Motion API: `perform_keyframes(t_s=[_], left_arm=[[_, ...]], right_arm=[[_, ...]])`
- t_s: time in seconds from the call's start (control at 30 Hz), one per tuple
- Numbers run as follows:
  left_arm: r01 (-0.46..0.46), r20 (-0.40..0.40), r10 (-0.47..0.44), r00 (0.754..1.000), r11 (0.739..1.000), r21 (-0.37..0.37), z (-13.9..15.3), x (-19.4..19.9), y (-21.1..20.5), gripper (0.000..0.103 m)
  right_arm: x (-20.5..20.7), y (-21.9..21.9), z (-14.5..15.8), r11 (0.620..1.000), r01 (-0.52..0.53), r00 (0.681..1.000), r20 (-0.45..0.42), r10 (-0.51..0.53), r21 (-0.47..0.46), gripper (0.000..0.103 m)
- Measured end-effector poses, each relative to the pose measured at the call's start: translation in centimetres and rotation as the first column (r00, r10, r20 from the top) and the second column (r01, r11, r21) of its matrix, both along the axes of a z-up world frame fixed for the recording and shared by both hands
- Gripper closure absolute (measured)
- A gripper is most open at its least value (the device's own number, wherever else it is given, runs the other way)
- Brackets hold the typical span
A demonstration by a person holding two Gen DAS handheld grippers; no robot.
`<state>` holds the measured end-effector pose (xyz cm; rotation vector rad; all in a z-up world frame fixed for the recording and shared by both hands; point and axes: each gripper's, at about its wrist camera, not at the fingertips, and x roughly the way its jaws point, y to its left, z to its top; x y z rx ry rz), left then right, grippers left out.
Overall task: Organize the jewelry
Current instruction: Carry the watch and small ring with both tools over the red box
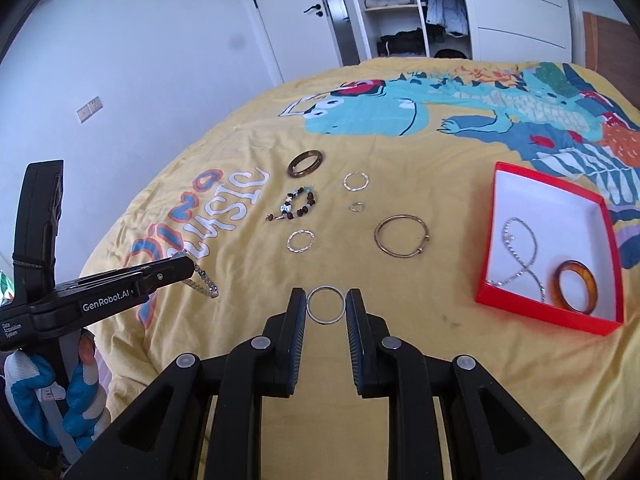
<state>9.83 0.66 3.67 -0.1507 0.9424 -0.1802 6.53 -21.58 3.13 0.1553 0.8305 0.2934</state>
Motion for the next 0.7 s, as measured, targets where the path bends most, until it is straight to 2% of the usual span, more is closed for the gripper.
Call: perform_keyframes(t_s=[0.27,0.4,0.53,0.7], left_arm=[[0.109,-0.001,-0.109,0.994,0.994,0.003,1.3,-1.8,-5.8,0.081],[0.185,-0.011,-0.185,0.983,0.983,0.015,1.3,-1.8,-9.4,0.081],[0.247,-0.013,-0.246,0.969,0.969,0.009,1.7,-0.9,-12.8,0.081],[0.333,0.005,-0.333,0.943,0.943,0.006,2.7,2.1,-18.4,0.081]], right_arm=[[-3.2,-5.3,0.3,0.995,0.094,0.995,0.017,-0.095,0.017,0.083],[-4.0,-8.5,-0.1,0.987,0.157,0.988,0.009,-0.157,0.025,0.083],[-3.8,-12.1,-0.6,0.976,0.215,0.977,0.001,-0.215,0.020,0.083],[-1.6,-16.5,-0.4,0.965,0.262,0.965,0.009,-0.262,-0.005,0.083]])
